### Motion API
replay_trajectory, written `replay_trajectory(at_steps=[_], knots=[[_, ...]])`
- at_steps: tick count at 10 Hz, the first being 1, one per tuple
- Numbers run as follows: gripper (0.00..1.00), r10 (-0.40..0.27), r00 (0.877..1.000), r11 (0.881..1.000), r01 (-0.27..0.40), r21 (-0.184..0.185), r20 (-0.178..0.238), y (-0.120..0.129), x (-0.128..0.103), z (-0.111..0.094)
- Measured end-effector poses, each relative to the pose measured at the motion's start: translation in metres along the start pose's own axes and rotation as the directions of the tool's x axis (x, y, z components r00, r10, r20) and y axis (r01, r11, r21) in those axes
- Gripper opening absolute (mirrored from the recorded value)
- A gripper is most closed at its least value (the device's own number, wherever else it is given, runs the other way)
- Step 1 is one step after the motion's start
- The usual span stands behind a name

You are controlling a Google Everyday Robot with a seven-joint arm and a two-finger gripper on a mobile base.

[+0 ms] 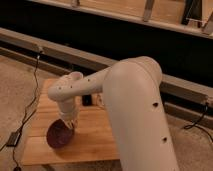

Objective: Drag the ceramic bowl in a circle

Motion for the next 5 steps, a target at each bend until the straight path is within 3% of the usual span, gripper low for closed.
replay_trajectory(at_steps=[2, 5], knots=[[0.0, -0.007, 0.999, 0.999, 0.009, 0.045, -0.047, -0.019, 0.026, -0.001], [0.0, 0.057, 0.994, 0.993, -0.046, 0.112, -0.096, -0.069, 0.052, -0.002]])
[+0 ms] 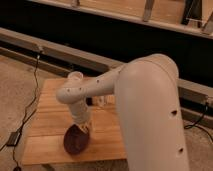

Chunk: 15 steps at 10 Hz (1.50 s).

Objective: Drag the ceramic bowl in a circle

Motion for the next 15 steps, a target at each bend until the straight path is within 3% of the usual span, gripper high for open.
replay_trajectory(at_steps=[2, 4, 7, 9, 12, 15], knots=[[0.0, 0.06, 0.998, 0.997, -0.059, 0.041, -0.007, -0.037, -0.005, 0.007], [0.0, 0.114, 0.993, 0.991, -0.114, 0.068, 0.003, -0.068, -0.024, 0.013], [0.0, 0.165, 0.985, 0.984, -0.167, 0.064, 0.045, -0.08, -0.073, 0.01], [0.0, 0.18, 0.981, 0.982, -0.184, 0.044, 0.077, -0.072, -0.107, 0.001], [0.0, 0.153, 0.982, 0.988, -0.15, -0.028, 0.115, -0.025, -0.145, -0.015], [0.0, 0.079, 0.988, 0.994, -0.069, -0.081, 0.129, 0.028, -0.149, -0.025]])
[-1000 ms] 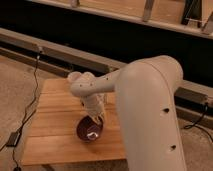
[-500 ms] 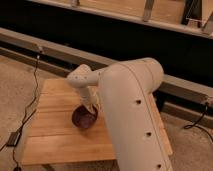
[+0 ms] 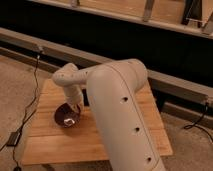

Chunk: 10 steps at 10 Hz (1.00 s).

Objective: Drag the ceramic bowl in a circle

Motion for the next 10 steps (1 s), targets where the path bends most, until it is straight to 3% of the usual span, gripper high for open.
replay_trajectory(at_steps=[2, 5, 8, 10], knots=[[0.0, -0.056, 0.998, 0.998, 0.055, -0.035, -0.024, 0.027, 0.026, 0.003], [0.0, -0.132, 0.986, 0.99, 0.126, -0.057, -0.099, 0.034, 0.079, 0.01], [0.0, -0.143, 0.975, 0.99, 0.139, -0.036, -0.169, 0.004, 0.118, 0.01], [0.0, -0.087, 0.975, 0.996, 0.091, 0.007, -0.204, -0.038, 0.131, 0.011]])
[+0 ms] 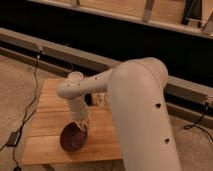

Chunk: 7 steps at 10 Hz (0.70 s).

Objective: Drag the ceramic bowl in a circle

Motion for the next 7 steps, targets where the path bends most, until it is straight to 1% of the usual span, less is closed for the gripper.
replay_trajectory(at_steps=[2, 3, 4, 5, 6, 7], knots=[[0.0, 0.062, 0.998, 0.998, -0.062, 0.022, 0.001, -0.032, -0.002, 0.001], [0.0, 0.104, 0.994, 0.994, -0.104, 0.03, 0.016, -0.047, -0.011, 0.0], [0.0, 0.126, 0.992, 0.992, -0.127, 0.028, 0.029, -0.053, -0.019, -0.002], [0.0, 0.15, 0.987, 0.988, -0.151, 0.023, 0.051, -0.057, -0.032, -0.008], [0.0, 0.163, 0.984, 0.986, -0.165, 0.01, 0.075, -0.056, -0.046, -0.015], [0.0, 0.168, 0.981, 0.986, -0.169, -0.006, 0.101, -0.049, -0.062, -0.025]])
